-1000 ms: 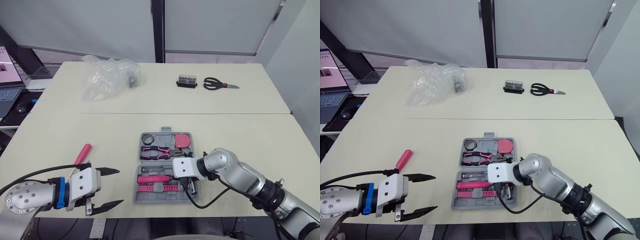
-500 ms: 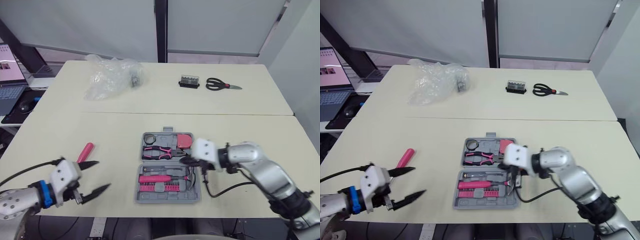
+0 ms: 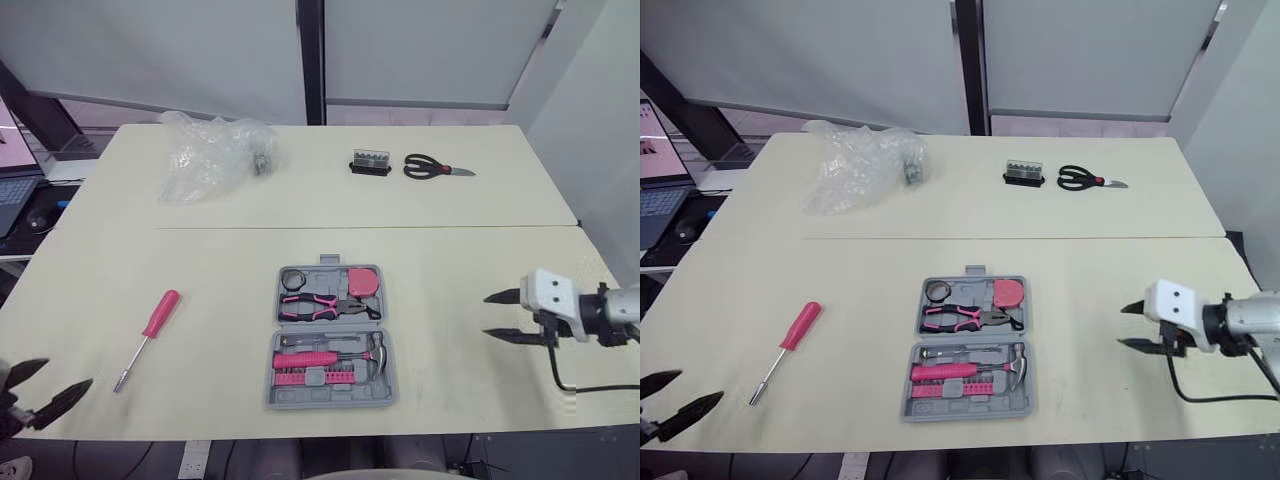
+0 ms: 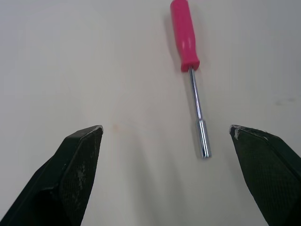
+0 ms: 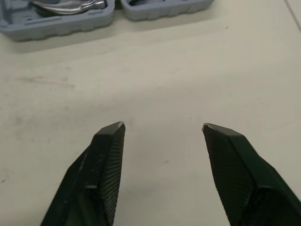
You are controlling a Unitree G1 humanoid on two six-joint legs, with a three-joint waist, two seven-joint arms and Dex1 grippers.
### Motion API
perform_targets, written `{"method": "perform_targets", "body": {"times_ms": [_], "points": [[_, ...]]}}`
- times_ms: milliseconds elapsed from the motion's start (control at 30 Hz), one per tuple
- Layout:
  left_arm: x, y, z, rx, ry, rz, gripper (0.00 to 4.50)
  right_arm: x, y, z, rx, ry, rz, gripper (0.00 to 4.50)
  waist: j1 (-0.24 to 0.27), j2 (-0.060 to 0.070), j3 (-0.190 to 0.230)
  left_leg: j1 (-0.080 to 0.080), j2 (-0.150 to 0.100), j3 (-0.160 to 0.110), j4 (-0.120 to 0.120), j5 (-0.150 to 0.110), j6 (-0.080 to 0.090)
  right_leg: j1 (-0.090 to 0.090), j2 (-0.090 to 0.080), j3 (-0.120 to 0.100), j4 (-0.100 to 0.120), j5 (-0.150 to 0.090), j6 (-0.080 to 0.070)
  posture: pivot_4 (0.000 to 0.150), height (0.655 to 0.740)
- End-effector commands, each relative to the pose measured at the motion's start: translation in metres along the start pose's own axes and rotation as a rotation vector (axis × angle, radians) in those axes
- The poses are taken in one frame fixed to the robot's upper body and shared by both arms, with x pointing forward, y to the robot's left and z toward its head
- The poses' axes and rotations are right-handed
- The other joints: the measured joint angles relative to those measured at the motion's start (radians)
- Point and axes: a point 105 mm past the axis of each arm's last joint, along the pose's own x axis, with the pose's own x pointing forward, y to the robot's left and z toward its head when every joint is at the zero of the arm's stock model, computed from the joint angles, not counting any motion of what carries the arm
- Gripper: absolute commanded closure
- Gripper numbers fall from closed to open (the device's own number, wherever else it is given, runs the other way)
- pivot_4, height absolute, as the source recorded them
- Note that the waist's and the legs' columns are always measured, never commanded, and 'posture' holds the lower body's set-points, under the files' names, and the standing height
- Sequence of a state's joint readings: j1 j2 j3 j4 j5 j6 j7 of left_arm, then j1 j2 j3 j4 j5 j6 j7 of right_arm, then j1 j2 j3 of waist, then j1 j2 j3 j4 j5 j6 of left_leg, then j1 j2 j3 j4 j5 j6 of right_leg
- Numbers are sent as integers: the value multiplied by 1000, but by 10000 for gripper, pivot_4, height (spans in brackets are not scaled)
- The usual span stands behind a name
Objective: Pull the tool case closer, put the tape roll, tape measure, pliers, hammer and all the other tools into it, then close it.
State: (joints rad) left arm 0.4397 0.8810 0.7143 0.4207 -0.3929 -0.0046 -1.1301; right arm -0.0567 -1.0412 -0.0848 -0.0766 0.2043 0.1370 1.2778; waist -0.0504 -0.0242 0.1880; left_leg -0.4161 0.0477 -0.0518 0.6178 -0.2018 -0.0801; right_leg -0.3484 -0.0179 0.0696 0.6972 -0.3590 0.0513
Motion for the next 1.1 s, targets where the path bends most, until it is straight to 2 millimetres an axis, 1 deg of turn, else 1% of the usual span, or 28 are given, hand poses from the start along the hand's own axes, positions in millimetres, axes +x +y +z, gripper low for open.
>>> {"method": "perform_targets", "body": {"times_ms": [33,67,133,200,267,333,467,533,633,767,900,1100], "points": [[-7,8,14,40,-30,21,0,-7,0,8,-50,-17,10,3711,0,0,0,0,0,0,0,0,0,0,0,0,0,0,0,1500,7400],[-7,8,15,40,-32,21,0,-5,0,8,-55,-17,14,220,0,0,0,1,0,0,0,0,0,1,0,0,0,0,0,1500,7400],[-6,8,17,41,-34,22,0,-2,0,10,-60,-30,18,220,-1,0,0,1,0,0,0,0,0,1,0,0,0,0,0,1500,7400],[-4,6,18,25,-37,19,0,1,1,18,-68,-58,27,220,-1,0,0,1,0,0,0,0,0,1,0,0,0,0,0,1500,7400],[-1,4,20,-10,-45,22,0,6,4,35,-77,-120,50,220,-1,0,0,1,0,0,0,0,0,1,0,0,0,0,0,1500,7400],[4,0,25,-53,-68,29,0,12,8,58,-104,-197,75,220,-1,0,0,1,0,0,0,0,0,0,0,0,0,0,0,1500,7400],[18,-10,41,-83,-111,10,0,25,13,99,-128,-322,116,220,-4,0,0,1,0,0,0,0,0,1,0,0,1,0,0,1500,7400],[27,-11,48,-91,-123,25,0,29,14,110,-149,-343,132,220,-3,0,0,1,0,-1,0,0,0,1,0,0,0,0,0,1500,7400],[48,-11,54,-92,-122,66,0,38,15,126,-187,-370,158,220,4,0,0,1,0,-2,0,0,0,1,0,0,1,0,0,1500,7400],[75,-21,58,-108,-135,82,0,45,16,136,-212,-388,178,220,11,-1,0,0,-1,-1,0,0,0,1,0,0,0,0,1,1500,7400],[92,-27,56,-121,-116,83,0,51,21,140,-244,-386,203,220,16,-1,-1,-1,0,-2,0,0,0,0,0,-1,0,0,0,1500,7400],[117,-33,56,-138,-90,67,0,57,23,156,-264,-425,203,220,16,-1,-1,0,0,-2,1,0,0,0,0,-1,1,1,0,1500,7400]]}}
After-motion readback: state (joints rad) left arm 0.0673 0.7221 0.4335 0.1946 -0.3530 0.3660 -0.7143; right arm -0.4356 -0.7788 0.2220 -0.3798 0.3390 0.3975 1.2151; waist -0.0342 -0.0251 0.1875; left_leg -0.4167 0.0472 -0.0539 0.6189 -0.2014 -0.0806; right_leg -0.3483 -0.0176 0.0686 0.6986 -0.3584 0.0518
